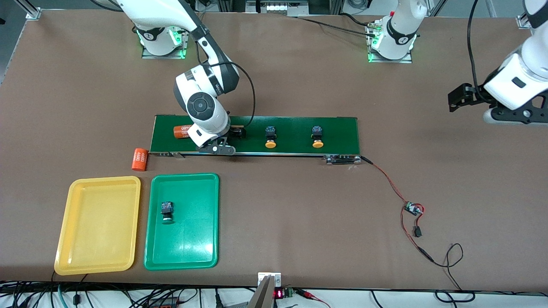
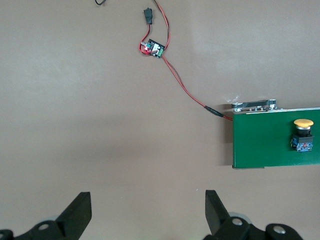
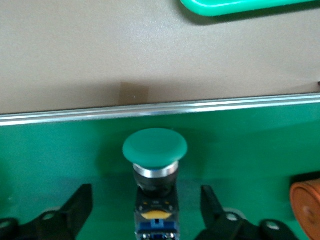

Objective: Sort buttons by color to trays
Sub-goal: 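Grasp the green button at belt end while the left gripper withdraws, then carry the green button to the green tray with the right gripper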

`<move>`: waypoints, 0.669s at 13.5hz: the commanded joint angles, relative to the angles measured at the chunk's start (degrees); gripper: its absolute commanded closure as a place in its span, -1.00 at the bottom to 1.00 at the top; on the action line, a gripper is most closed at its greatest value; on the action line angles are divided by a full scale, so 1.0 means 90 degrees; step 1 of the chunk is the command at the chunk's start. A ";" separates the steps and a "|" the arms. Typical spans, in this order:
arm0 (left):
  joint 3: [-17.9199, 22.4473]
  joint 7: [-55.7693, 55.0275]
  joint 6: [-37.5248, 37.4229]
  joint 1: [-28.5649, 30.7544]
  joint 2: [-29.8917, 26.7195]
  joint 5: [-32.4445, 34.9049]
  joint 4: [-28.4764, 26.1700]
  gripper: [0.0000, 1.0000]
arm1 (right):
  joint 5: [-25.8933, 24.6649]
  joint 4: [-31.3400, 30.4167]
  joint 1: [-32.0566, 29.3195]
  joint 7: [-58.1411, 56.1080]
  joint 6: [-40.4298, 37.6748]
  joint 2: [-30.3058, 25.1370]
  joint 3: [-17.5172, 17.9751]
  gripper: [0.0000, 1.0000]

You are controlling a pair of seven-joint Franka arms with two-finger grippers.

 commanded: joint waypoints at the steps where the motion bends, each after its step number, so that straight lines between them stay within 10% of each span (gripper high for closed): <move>1: 0.0182 0.0301 0.0059 -0.0049 0.0004 -0.0377 0.0080 -1.00 | -0.0094 -0.0102 0.0022 0.0430 0.0052 -0.0101 -0.0013 0.22; 5: 0.0124 0.0203 0.0234 0.0039 -0.0259 -0.0290 -0.0260 -1.00 | -0.0085 -0.0014 -0.0017 0.0384 0.0062 -0.0208 -0.0061 0.88; 9: 0.0134 0.0213 0.0665 0.0039 -0.0436 -0.0153 -0.0546 -1.00 | -0.0221 0.0551 -0.0153 -0.0062 0.0130 -0.0073 -0.0510 0.94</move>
